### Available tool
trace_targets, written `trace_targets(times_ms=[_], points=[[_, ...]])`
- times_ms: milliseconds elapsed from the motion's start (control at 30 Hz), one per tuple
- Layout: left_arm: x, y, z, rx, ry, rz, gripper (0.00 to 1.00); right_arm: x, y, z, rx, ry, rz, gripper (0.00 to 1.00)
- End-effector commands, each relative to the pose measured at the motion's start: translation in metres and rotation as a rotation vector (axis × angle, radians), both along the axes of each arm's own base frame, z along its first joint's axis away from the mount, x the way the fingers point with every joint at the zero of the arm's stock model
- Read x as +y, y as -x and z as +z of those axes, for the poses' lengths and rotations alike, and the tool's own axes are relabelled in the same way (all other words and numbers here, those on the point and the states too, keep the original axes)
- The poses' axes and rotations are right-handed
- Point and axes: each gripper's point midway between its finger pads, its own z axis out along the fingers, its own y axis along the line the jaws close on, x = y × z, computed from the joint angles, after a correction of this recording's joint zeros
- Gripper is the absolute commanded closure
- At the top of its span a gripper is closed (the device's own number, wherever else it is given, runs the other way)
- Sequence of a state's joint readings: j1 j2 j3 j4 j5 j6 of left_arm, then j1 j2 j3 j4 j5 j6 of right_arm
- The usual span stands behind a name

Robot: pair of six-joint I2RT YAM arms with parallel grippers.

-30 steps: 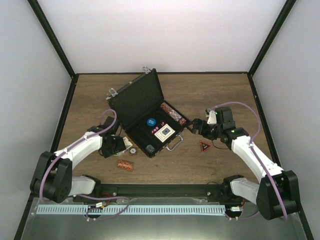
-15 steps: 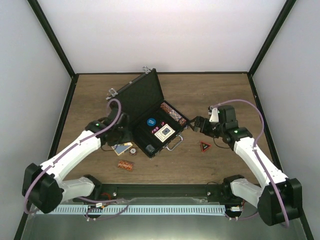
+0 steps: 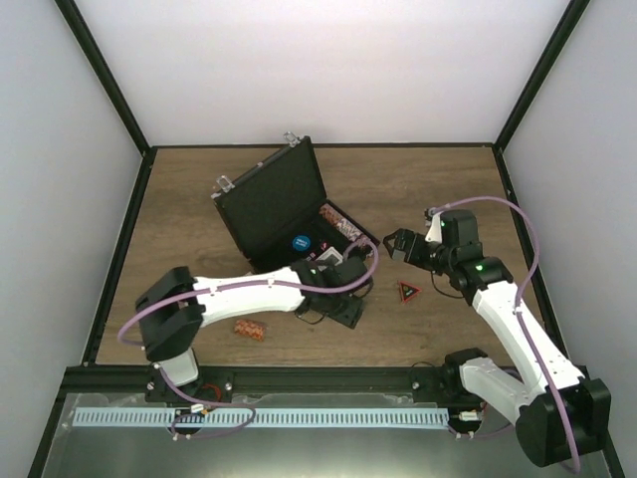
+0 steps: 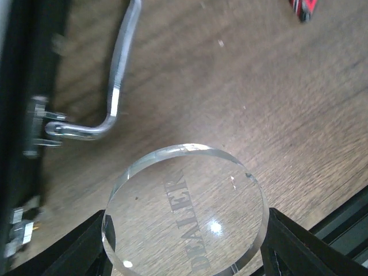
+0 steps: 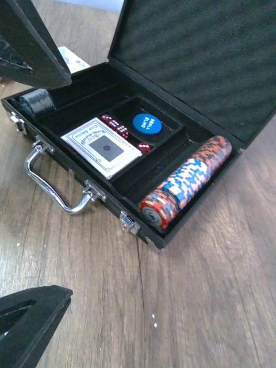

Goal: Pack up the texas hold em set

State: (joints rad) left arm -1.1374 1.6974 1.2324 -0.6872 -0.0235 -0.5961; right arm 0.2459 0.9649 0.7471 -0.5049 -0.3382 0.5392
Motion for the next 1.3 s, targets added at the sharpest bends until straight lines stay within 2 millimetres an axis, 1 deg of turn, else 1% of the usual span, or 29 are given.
trace_targets(times_ms=[0,100,200,267,333,467,600,733,867,1000,1067,1167,1233,1267], points=[[-0.026,0.011,-0.015,0.009,0.004,-0.110,0.41,-0.013,-0.007,0.022,-0.053,0.048,-0.072,0.04],[-0.027,0.019,-0.037,0.033,-0.038,-0.148,0.41,-0.016,-0.009,0.030,-0.070,0.046,-0.100,0.05],[-0.026,0.028,-0.053,0.027,-0.085,-0.195,0.41,-0.018,-0.007,0.042,-0.105,0.033,-0.108,0.05],[-0.023,0.029,-0.061,0.019,-0.118,-0.207,0.41,-0.020,-0.004,0.045,-0.120,0.038,-0.117,0.05],[-0.021,0.030,-0.068,0.021,-0.140,-0.212,0.40,-0.021,-0.003,0.044,-0.121,0.042,-0.118,0.05],[-0.023,0.030,-0.076,0.033,-0.167,-0.227,0.39,-0.020,-0.003,0.039,-0.102,0.044,-0.112,0.05],[-0.022,0.027,-0.081,0.027,-0.205,-0.228,0.35,-0.020,-0.004,0.038,-0.104,0.051,-0.110,0.05],[-0.021,0.029,-0.083,0.033,-0.215,-0.230,0.27,-0.021,-0.005,0.037,-0.105,0.060,-0.110,0.04],[-0.021,0.028,-0.080,0.027,-0.215,-0.229,0.20,-0.022,-0.003,0.035,-0.104,0.064,-0.111,0.04],[-0.025,0.028,-0.075,0.026,-0.199,-0.233,0.17,-0.023,-0.002,0.033,-0.101,0.071,-0.113,0.04],[-0.026,0.024,-0.064,-0.003,-0.179,-0.227,0.18,-0.025,-0.002,0.035,-0.108,0.079,-0.119,0.04],[-0.025,0.017,-0.033,-0.073,-0.128,-0.226,0.16,-0.027,-0.003,0.043,-0.130,0.087,-0.125,0.03],[-0.016,0.014,-0.015,-0.107,-0.108,-0.215,0.15,-0.029,-0.002,0.047,-0.143,0.092,-0.130,0.03],[-0.008,0.014,-0.009,-0.114,-0.109,-0.212,0.14,-0.029,-0.002,0.048,-0.146,0.092,-0.131,0.02]])
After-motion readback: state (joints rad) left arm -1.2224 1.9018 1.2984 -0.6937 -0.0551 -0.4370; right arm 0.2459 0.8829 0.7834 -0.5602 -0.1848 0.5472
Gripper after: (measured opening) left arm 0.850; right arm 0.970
